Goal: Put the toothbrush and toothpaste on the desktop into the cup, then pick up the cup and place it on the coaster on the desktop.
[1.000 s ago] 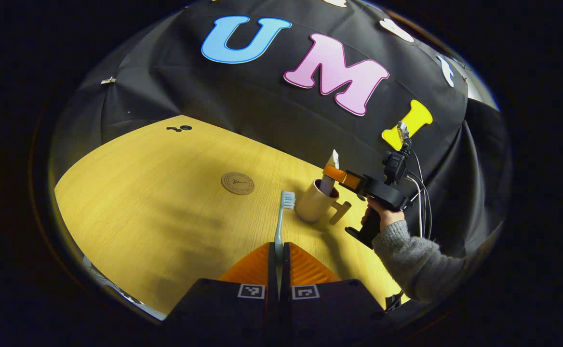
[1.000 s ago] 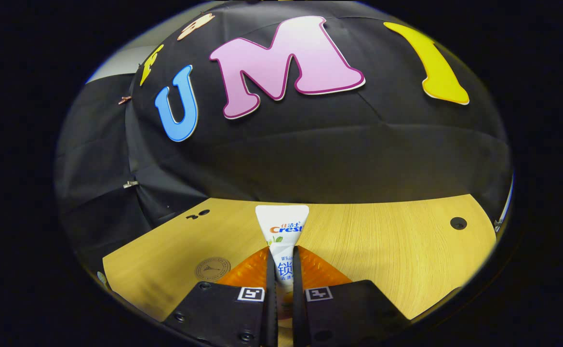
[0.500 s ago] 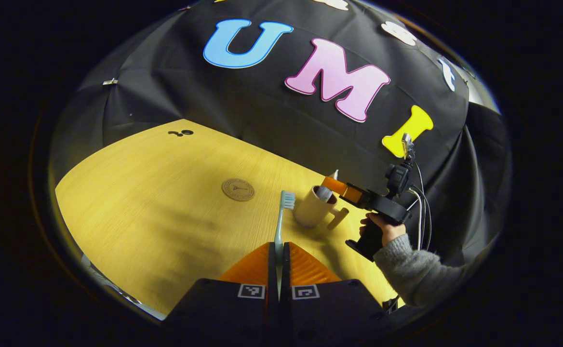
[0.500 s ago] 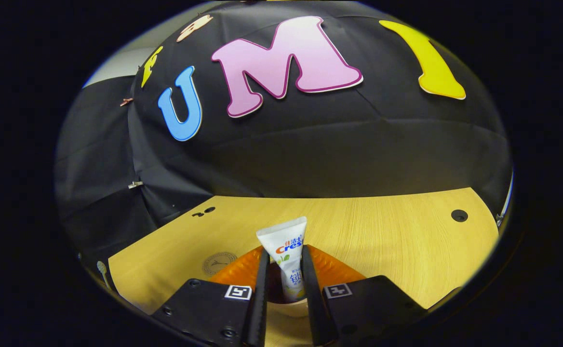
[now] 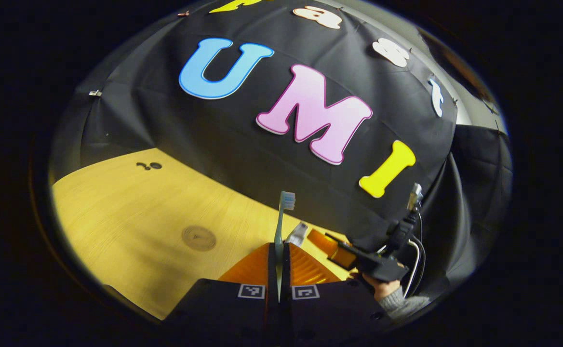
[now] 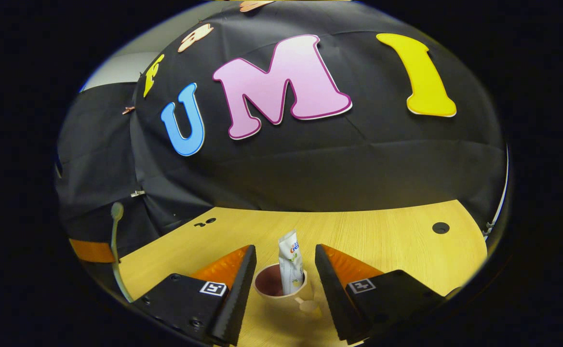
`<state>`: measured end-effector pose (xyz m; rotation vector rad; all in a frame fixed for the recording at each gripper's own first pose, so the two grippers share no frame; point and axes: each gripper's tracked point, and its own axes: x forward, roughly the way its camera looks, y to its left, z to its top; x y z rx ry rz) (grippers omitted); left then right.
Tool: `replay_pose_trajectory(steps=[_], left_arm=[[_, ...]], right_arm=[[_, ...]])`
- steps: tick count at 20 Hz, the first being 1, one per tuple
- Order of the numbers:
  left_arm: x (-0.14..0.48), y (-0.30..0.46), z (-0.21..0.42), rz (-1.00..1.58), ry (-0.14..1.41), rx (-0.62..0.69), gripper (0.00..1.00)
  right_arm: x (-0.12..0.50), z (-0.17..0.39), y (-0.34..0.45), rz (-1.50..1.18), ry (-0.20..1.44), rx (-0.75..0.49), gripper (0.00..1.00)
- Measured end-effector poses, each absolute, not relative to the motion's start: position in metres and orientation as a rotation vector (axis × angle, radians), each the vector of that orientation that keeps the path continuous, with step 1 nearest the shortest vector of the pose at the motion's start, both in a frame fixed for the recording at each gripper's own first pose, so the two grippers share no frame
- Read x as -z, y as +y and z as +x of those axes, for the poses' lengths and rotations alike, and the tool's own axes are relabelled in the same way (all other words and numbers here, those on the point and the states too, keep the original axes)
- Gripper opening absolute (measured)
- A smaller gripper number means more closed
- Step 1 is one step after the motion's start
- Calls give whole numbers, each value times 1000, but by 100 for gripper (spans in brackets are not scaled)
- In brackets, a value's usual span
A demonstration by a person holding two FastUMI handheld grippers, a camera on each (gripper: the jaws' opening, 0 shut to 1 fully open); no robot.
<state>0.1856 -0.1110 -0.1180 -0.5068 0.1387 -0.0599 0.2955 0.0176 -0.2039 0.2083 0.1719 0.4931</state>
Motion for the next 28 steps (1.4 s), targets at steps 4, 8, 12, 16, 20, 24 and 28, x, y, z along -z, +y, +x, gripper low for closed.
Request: replay_pose_trajectory(steps=[4,8,12,16,20,24,28], left_arm=[[89,-120,228,-547,39,79,6],[80,-130,268,-568,-38,94,6],[96,-136,305,-559,-56,72,6],[117,-137,337,-571,-73,45,6],[149,-134,362,-563,-64,4,6],[172,-140,367,-529,-44,5,6],[190,-148,370,-470,-29,7,6]], right_arm=[[202,276,5,229,183,-496,79],[212,258,-8,237,204,-486,82],[229,248,-22,244,237,-473,84],[248,243,-33,244,272,-453,84],[261,242,-41,227,287,-440,84],[275,247,-44,208,307,-432,84],[282,250,-49,215,327,-416,84]])
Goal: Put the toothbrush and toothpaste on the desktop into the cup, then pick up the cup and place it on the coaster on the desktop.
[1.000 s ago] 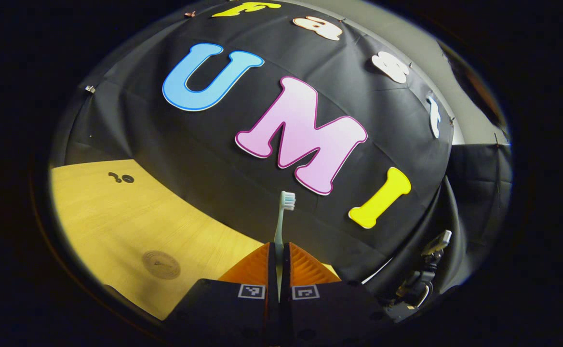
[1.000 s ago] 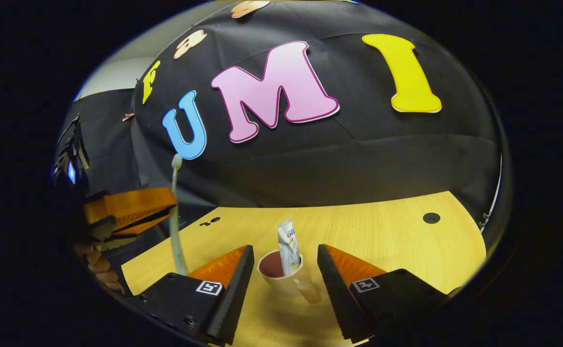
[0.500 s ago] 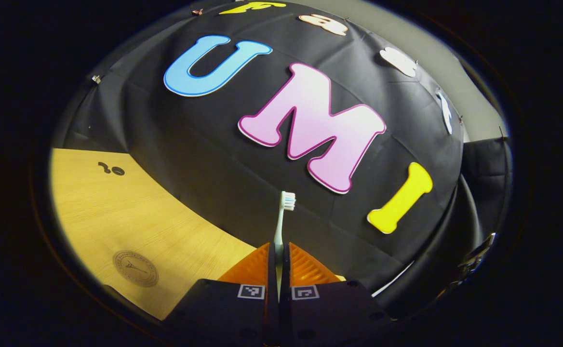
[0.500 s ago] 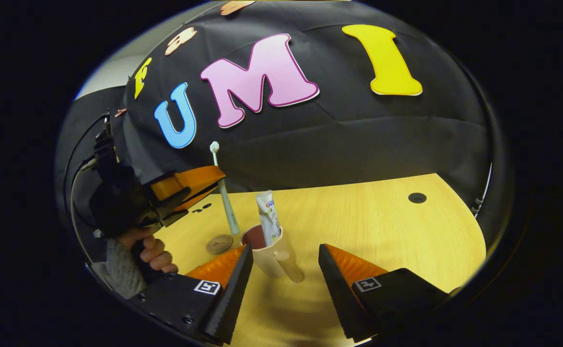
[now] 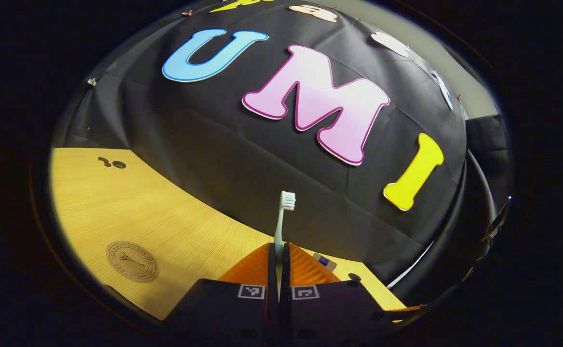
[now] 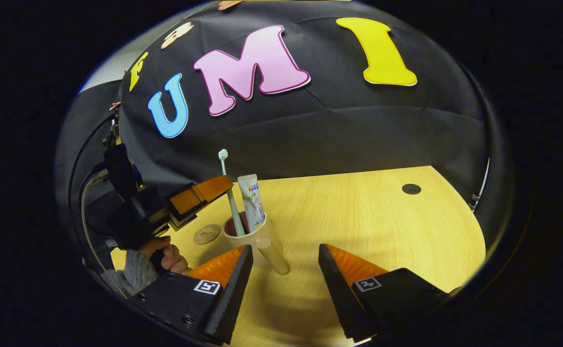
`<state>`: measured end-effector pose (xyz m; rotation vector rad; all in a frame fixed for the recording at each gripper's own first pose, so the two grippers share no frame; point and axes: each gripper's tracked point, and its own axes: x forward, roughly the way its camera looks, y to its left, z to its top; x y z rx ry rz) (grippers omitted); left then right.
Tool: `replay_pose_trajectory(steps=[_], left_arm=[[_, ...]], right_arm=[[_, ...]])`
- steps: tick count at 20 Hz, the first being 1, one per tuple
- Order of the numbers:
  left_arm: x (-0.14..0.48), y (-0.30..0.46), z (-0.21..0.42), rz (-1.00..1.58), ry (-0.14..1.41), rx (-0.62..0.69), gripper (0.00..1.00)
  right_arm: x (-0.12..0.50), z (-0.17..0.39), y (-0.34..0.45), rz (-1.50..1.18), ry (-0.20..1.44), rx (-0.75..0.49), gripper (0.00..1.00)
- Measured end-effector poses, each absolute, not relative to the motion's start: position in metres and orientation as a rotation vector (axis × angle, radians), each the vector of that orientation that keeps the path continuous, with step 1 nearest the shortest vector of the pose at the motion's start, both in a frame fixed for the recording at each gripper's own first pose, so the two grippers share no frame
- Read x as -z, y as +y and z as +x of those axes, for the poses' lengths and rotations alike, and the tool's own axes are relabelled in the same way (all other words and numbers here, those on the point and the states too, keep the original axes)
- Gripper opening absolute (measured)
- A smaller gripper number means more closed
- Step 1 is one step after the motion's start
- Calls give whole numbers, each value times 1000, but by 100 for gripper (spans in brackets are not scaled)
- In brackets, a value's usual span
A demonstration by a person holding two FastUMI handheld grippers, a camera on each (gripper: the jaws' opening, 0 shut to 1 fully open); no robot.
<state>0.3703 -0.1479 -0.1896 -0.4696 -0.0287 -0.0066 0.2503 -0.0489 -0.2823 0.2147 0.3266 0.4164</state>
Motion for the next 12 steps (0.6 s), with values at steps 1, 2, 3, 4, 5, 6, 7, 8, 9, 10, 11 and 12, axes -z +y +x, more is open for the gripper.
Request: replay_pose_trajectory(steps=[1,2,3,4,5,6,7,8,9,10,11,12], left_arm=[[194,-150,370,-452,-28,7,6],[197,-152,370,-436,-25,9,6],[200,-154,370,-419,-25,8,6],[203,-156,371,-403,-24,8,6],[206,-158,370,-386,-24,5,6],[208,-159,370,-370,-26,5,6],[211,-160,370,-354,-26,0,6],[212,-158,369,-335,-28,-12,6],[216,-158,369,-318,-29,-19,6],[218,-158,368,-302,-28,-22,0],[220,-159,366,-290,-30,-20,6],[220,-160,364,-282,-33,-16,6]], right_arm=[[284,251,-50,214,330,-413,84],[286,251,-52,212,334,-408,84],[288,252,-54,207,339,-398,84],[289,252,-57,205,339,-386,84],[289,253,-59,207,338,-381,84],[289,252,-59,209,343,-381,84],[290,251,-59,210,347,-379,84],[289,252,-61,209,348,-375,84],[289,253,-63,207,352,-373,84],[290,252,-62,207,354,-374,84],[291,250,-62,208,360,-377,84],[292,249,-61,208,365,-379,85]])
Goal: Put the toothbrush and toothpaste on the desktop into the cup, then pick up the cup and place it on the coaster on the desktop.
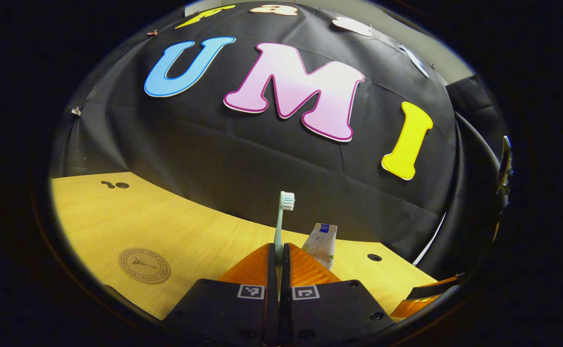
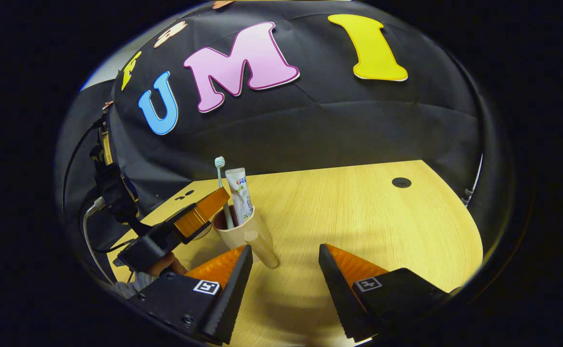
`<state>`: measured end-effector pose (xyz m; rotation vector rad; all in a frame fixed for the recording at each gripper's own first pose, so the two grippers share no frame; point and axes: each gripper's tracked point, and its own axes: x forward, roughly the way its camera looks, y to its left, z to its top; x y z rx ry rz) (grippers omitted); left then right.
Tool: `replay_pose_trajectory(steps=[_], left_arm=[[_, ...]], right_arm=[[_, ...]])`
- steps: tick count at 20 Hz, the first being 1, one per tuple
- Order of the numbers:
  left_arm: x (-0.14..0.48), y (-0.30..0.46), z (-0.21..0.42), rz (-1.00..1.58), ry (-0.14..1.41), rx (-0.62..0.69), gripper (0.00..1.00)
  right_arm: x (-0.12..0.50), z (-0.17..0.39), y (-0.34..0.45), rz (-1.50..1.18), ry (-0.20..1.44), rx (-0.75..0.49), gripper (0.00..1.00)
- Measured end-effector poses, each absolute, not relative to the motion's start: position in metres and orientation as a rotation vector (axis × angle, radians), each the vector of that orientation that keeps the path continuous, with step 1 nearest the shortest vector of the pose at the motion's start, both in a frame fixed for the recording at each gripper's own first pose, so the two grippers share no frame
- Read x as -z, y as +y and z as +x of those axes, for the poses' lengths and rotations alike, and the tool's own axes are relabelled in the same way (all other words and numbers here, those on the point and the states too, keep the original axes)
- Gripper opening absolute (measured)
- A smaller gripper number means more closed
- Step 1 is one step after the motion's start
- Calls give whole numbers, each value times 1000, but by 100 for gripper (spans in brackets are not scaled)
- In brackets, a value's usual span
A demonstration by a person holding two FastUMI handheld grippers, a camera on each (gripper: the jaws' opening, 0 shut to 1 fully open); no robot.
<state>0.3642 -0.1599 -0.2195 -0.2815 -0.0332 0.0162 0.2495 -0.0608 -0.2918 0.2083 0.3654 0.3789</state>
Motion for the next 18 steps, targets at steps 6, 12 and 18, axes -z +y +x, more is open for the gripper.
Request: replay_pose_trajectory(steps=[6,12,18], left_arm=[[224,-160,358,-226,-20,-7,13],[229,-155,347,-194,-3,-10,27],[223,-130,310,-111,22,-2,59]], right_arm=[[292,245,-51,207,392,-410,86],[282,246,-39,258,472,-483,86],[290,259,-41,150,609,-511,86]])
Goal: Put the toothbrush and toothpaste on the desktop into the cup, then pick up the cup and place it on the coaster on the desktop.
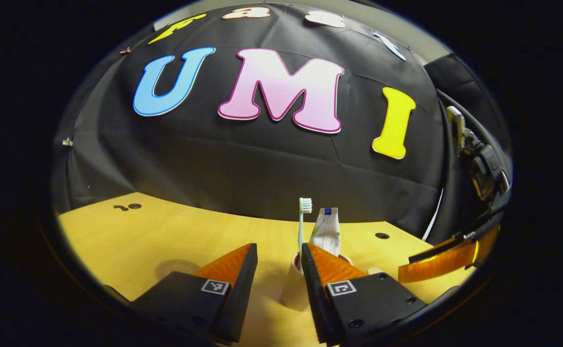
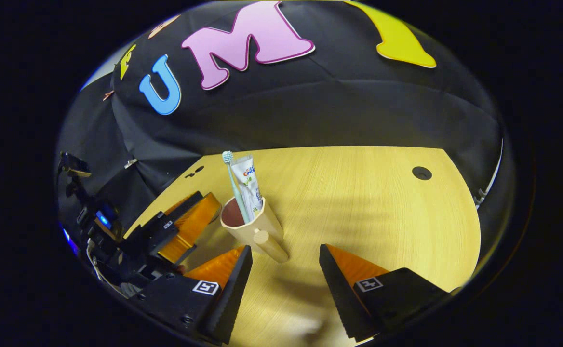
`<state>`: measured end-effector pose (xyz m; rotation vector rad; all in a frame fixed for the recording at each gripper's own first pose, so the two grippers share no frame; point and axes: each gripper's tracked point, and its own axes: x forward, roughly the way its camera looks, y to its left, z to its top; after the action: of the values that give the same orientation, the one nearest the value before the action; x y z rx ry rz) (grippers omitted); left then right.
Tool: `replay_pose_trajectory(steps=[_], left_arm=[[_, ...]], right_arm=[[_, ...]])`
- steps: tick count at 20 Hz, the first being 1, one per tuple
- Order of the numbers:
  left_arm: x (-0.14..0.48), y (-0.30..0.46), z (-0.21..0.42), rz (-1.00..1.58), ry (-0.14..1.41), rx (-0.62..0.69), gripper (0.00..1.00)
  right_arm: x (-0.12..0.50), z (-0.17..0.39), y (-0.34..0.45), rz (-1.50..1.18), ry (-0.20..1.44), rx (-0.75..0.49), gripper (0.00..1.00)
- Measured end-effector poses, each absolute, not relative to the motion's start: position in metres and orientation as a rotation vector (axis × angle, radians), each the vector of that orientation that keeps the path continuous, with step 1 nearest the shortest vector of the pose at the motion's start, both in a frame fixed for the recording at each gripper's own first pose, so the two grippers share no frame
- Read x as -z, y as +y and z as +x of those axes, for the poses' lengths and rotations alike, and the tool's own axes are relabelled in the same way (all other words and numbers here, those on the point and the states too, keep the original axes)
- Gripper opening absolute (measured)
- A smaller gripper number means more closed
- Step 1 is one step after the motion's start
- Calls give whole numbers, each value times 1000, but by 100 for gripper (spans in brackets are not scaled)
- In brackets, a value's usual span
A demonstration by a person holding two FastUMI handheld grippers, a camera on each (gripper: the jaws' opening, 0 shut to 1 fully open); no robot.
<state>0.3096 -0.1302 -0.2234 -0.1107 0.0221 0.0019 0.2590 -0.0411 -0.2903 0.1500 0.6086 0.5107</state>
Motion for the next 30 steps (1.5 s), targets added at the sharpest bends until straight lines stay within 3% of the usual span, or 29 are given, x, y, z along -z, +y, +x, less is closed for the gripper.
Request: replay_pose_trajectory(steps=[6,13,19,20,22,24,25,26,30], left_arm=[[227,-97,242,-25,71,-47,83],[254,-68,165,-139,183,-94,85],[259,-20,142,-126,203,-163,86],[258,-15,141,-131,200,-174,86],[260,-7,137,-141,202,-194,86],[265,-6,135,-158,207,-203,86],[267,-6,134,-164,211,-204,86],[268,-6,134,-169,216,-205,86],[269,-2,136,-178,219,-209,86]], right_arm=[[314,260,-23,-95,821,-626,87],[333,280,16,-220,901,-684,87],[354,279,22,-348,970,-699,87],[355,283,26,-339,967,-694,83],[354,283,25,-338,985,-681,60],[358,282,25,-351,1004,-677,57],[358,285,25,-360,1000,-666,46],[360,284,24,-372,1010,-660,30],[357,284,24,-386,999,-659,25]])
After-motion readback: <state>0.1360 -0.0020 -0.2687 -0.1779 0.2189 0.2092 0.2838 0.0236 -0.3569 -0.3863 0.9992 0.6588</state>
